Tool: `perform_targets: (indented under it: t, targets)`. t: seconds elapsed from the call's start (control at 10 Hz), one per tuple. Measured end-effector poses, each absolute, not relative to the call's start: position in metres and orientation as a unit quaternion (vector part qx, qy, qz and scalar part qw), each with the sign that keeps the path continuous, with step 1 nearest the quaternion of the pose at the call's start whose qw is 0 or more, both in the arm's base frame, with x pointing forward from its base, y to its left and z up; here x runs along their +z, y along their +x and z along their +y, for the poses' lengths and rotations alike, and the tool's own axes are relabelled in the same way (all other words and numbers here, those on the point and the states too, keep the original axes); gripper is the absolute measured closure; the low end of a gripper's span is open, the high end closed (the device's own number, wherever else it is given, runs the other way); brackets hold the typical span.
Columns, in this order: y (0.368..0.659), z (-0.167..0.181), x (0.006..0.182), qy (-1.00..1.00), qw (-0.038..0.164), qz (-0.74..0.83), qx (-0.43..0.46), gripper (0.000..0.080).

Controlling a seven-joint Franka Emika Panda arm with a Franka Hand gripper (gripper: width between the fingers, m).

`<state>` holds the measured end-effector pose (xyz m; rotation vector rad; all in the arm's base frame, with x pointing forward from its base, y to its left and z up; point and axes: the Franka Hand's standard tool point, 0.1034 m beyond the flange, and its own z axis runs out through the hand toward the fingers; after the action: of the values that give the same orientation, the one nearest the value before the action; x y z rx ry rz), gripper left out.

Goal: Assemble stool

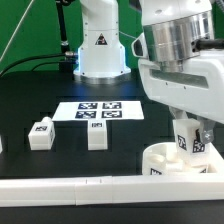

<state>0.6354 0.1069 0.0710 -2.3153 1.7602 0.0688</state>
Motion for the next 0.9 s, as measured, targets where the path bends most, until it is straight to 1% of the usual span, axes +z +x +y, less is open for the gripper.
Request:
perform_targets:
  t: [0.2,0.3,0.4,0.5,0.7,0.8,0.9]
  targets:
    - [0.635,0.107,0.071,-0.805,0.116,0.581,0.021,0.0454]
    - [0.635,0.107,0.071,-0.809,0.116,0.576,0.022,0.0254]
    - [0.632,0.108,0.076,-0.850,0.110,0.513,0.033,0.0254]
    - [0.630,0.111,0.086,-0.884,0.110,0.452,0.039,0.0172]
    - [0.627,0.112,0.102,-0.936,0.107,0.333,0.034,0.0156]
    - [0.628,0.110,0.103,-0.954,0.109,0.280,0.026,0.0151]
    - [0.627,0.111,0.100,-0.960,0.109,0.257,0.025,0.0150]
